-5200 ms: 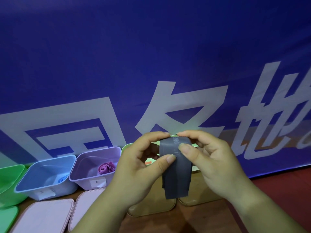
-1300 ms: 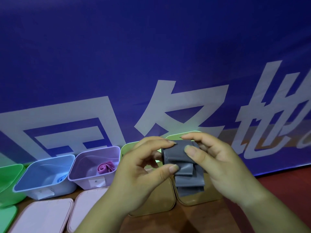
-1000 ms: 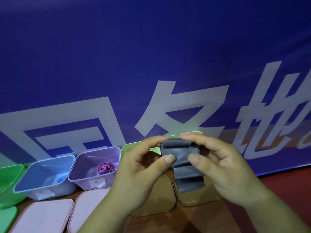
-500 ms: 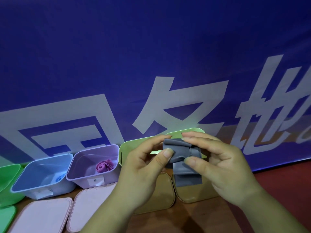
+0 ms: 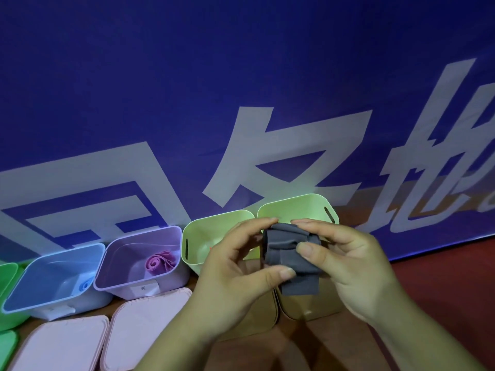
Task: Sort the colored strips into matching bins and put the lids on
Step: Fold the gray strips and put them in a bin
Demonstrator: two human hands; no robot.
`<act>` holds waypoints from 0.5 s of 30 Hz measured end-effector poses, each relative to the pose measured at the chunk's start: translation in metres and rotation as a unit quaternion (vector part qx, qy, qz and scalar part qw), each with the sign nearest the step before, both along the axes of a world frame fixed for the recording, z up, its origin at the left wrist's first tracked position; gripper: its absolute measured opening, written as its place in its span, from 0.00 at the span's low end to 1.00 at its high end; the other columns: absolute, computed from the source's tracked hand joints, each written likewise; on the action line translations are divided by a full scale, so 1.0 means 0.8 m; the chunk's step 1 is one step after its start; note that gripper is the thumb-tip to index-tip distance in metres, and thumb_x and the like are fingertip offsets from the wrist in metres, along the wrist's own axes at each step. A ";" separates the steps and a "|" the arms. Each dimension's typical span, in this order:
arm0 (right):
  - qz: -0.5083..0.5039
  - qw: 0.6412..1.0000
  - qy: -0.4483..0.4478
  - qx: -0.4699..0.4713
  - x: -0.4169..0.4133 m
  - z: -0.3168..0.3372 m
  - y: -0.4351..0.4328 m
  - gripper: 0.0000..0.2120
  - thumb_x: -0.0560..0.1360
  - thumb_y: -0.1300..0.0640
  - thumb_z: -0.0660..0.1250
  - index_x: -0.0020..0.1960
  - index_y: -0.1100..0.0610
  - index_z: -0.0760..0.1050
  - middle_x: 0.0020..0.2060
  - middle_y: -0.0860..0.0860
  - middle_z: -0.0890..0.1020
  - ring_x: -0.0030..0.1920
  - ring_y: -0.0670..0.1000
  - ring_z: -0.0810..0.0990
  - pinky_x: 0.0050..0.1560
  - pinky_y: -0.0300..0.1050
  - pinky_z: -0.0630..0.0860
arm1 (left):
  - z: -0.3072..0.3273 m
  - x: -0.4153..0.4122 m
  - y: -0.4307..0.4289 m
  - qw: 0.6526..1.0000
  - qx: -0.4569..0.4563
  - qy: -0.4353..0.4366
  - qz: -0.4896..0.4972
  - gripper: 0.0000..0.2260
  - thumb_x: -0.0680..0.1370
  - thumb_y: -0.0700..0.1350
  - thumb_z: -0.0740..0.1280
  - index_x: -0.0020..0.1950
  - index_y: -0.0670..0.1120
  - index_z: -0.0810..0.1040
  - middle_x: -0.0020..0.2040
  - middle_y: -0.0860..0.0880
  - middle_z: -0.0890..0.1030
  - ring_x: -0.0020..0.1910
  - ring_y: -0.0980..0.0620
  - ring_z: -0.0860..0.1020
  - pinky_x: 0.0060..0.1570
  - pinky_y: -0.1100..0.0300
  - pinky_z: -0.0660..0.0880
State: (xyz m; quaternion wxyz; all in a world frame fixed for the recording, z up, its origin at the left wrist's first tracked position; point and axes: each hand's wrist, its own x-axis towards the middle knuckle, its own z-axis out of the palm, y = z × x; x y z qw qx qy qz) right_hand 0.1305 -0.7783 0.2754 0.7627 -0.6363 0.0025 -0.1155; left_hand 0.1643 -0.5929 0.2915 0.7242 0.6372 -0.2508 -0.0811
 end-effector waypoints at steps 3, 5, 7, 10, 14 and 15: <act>0.010 0.999 0.024 0.043 0.019 -0.020 -0.008 0.30 0.53 0.36 0.82 0.52 0.47 0.85 0.56 0.51 0.85 0.60 0.53 0.82 0.61 0.56 0.78 | -0.015 0.025 -0.013 1.000 0.010 -0.012 0.024 0.20 0.67 0.38 0.77 0.57 0.49 0.82 0.57 0.43 0.80 0.60 0.41 0.79 0.50 0.49 0.81; 0.006 0.998 0.039 0.049 0.036 -0.031 -0.015 0.30 0.55 0.37 0.81 0.54 0.46 0.85 0.56 0.52 0.85 0.60 0.55 0.82 0.61 0.58 0.77 | -0.025 0.044 -0.024 0.999 0.029 -0.010 0.036 0.19 0.67 0.38 0.78 0.55 0.50 0.83 0.55 0.43 0.81 0.58 0.41 0.79 0.48 0.49 0.82; -0.005 0.997 0.058 0.053 0.053 -0.046 -0.027 0.26 0.58 0.41 0.81 0.54 0.46 0.85 0.54 0.53 0.85 0.58 0.56 0.83 0.61 0.59 0.78 | -0.037 0.067 -0.036 0.997 0.061 -0.003 0.045 0.19 0.66 0.38 0.78 0.55 0.49 0.83 0.54 0.43 0.81 0.57 0.41 0.79 0.48 0.48 0.82; -0.033 0.996 0.078 0.020 0.076 -0.071 -0.058 0.16 0.66 0.46 0.79 0.53 0.44 0.85 0.48 0.53 0.87 0.54 0.51 0.84 0.58 0.52 0.79 | -0.058 0.108 -0.054 0.991 0.128 0.000 0.046 0.19 0.67 0.36 0.78 0.55 0.51 0.83 0.54 0.46 0.81 0.57 0.45 0.80 0.49 0.50 0.82; -0.132 0.967 0.172 -0.133 0.105 -0.143 -0.123 0.15 0.69 0.48 0.76 0.55 0.38 0.81 0.55 0.43 0.83 0.57 0.42 0.81 0.57 0.39 0.76 | -0.096 0.185 -0.087 0.926 0.348 -0.134 0.060 0.18 0.69 0.42 0.78 0.56 0.55 0.80 0.53 0.58 0.79 0.54 0.60 0.76 0.50 0.70 0.74; -0.154 0.953 0.197 -0.170 0.108 -0.168 -0.138 0.16 0.71 0.49 0.75 0.57 0.38 0.80 0.58 0.41 0.81 0.59 0.43 0.79 0.56 0.37 0.74 | -0.108 0.205 -0.100 0.902 0.396 -0.161 0.051 0.19 0.69 0.43 0.78 0.57 0.56 0.79 0.53 0.59 0.77 0.53 0.62 0.75 0.49 0.73 0.71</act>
